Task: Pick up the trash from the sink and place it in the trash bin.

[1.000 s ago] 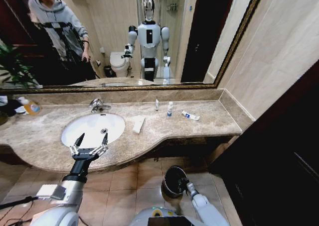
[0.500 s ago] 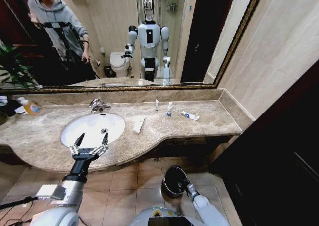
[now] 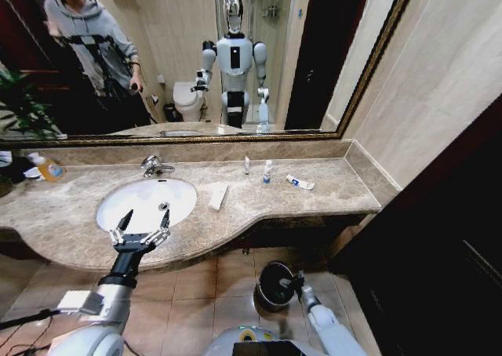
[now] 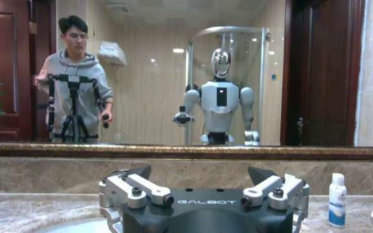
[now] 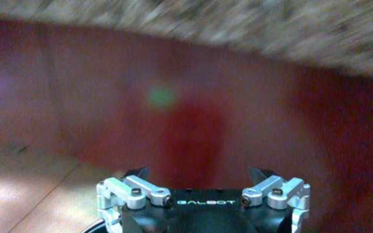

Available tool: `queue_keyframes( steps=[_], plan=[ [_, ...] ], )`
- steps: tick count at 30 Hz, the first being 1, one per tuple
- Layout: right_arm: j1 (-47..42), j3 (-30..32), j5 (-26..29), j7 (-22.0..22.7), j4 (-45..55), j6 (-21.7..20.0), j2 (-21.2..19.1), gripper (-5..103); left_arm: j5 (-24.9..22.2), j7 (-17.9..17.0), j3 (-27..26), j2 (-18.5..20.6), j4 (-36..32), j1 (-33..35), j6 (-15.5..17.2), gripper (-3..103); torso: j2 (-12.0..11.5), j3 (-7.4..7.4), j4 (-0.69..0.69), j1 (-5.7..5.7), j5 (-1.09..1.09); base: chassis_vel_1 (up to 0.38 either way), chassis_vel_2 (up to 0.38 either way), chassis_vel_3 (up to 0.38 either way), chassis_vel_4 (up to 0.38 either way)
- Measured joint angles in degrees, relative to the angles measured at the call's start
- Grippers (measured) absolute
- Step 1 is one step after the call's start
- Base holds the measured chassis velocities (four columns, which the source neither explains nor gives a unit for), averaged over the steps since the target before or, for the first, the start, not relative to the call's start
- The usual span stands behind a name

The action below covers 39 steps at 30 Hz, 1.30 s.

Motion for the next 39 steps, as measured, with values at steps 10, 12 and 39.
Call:
queue_keyframes(
  steps=[10, 12, 39],
  plan=[
    [-12.12, 9.37, 12.49, 0.31, 24.32, -2.01, -0.44, 100, 0.0, 0.0, 0.0, 0.0, 0.0, 0.0, 0.0, 100, 0.0, 0.0, 0.0, 0.0, 0.02, 0.0, 0.0, 0.0, 0.0],
    [-14.41, 11.41, 14.79, 0.19, 30.82, -4.33, 0.19, 100, 0.0, 0.0, 0.0, 0.0, 0.0, 0.0, 0.0, 100, 0.0, 0.0, 0.0, 0.0, 0.03, 0.0, 0.0, 0.0, 0.0],
    [9.04, 4.81, 11.81, -1.38, 39.58, -20.37, -5.33, 100, 0.0, -0.01, -0.01, 0.0, 0.0, 0.0, 0.0, 100, 0.0, 0.01, 0.02, 0.01, 0.03, 0.0, 0.0, 0.0, 0.0]
  ],
)
